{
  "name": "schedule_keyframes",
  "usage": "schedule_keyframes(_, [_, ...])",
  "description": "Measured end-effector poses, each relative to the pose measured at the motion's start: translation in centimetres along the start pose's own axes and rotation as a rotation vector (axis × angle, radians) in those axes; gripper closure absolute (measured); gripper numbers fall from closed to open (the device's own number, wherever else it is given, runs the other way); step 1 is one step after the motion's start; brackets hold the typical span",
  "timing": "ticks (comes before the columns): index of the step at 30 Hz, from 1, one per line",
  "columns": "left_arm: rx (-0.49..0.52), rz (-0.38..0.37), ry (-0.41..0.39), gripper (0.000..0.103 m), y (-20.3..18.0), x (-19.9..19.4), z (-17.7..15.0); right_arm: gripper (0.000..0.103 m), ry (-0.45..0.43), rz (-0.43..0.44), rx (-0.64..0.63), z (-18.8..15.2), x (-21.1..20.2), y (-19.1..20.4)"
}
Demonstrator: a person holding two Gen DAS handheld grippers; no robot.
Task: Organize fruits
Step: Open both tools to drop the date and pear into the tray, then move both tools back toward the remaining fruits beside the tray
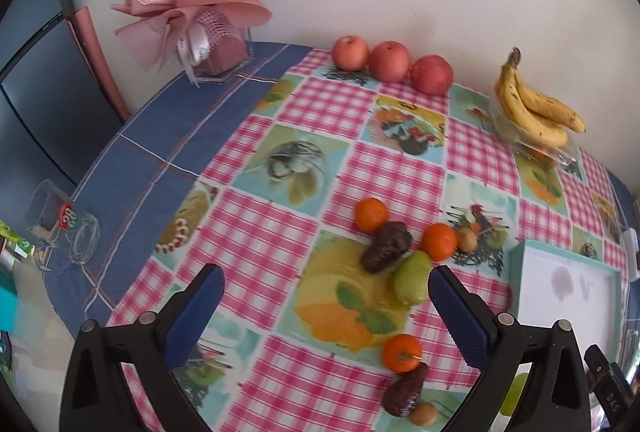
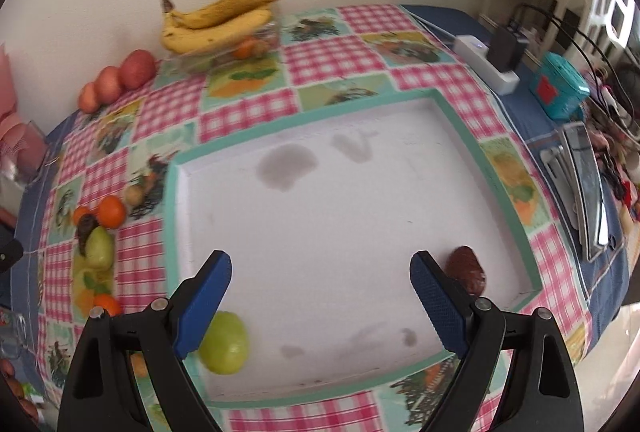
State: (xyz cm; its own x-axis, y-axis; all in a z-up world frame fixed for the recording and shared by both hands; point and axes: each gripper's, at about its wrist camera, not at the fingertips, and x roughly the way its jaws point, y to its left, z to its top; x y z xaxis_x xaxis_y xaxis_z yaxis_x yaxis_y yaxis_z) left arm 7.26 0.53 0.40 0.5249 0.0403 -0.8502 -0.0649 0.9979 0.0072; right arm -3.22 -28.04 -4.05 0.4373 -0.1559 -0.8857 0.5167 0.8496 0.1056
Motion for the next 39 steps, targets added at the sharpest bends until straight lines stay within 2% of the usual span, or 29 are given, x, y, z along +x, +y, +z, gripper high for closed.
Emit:
schedule_keyframes(6, [-0.015, -0.02, -0.018, 0.0, 2.0, -0.8, 0.6, 0.012, 0.007, 0.116, -0.066, -0.2, -0.8, 4.3])
schedule_keyframes(12, [-0.064, -0.025, -0.02, 0.0, 4.3, -1.0, 0.9, 0.012, 0.016, 0.186, -0.151, -0.9, -1.1, 8.5])
schedule_keyframes(16, [-0.073, -0.028, 0.005, 0.0, 4.9, -0.3, 0.9, 0.012, 0.069, 0.219, -0.198, -1.8, -0.4, 11.0])
schedule_keyframes(21, [-0.045, -0.015, 0.066, 0.0, 4.7, 1.4, 0.5, 0.012, 0.144, 0.217, -0.264, -3.2, 0.9, 13.5])
schedule_keyframes(25, [-0.029, -0.037, 0.126, 0.0, 4.3, 2.9, 0.0, 0.012, 0.194, 0.225, -0.283, -3.9, 1.6, 13.9])
schedule_keyframes(28, [-0.025, -0.056, 0.155, 0.0, 4.0, 3.5, -0.5, 0.014, 0.194, 0.225, -0.282, -4.2, 1.5, 13.6])
schedule_keyframes(29, [-0.027, -0.069, 0.167, 0.0, 3.9, 3.8, -0.6, 0.019, 0.198, 0.226, -0.279, -4.3, 1.5, 13.5])
schedule_keyframes(30, [-0.028, -0.081, 0.184, 0.0, 3.7, 4.1, -0.9, 0.029, 0.206, 0.231, -0.274, -4.5, 1.6, 13.3])
schedule_keyframes(32, [-0.021, -0.096, 0.214, 0.0, 3.3, 4.6, -1.4, 0.038, 0.226, 0.239, -0.274, -4.7, 1.8, 13.3])
schedule_keyframes(37, [-0.029, -0.109, 0.264, 0.001, 2.8, 5.6, -2.5, 0.044, 0.274, 0.258, -0.292, -5.8, 2.6, 13.5])
schedule_keyframes(39, [-0.041, -0.109, 0.277, 0.001, 2.9, 5.9, -2.8, 0.052, 0.276, 0.253, -0.301, -6.2, 2.7, 13.6])
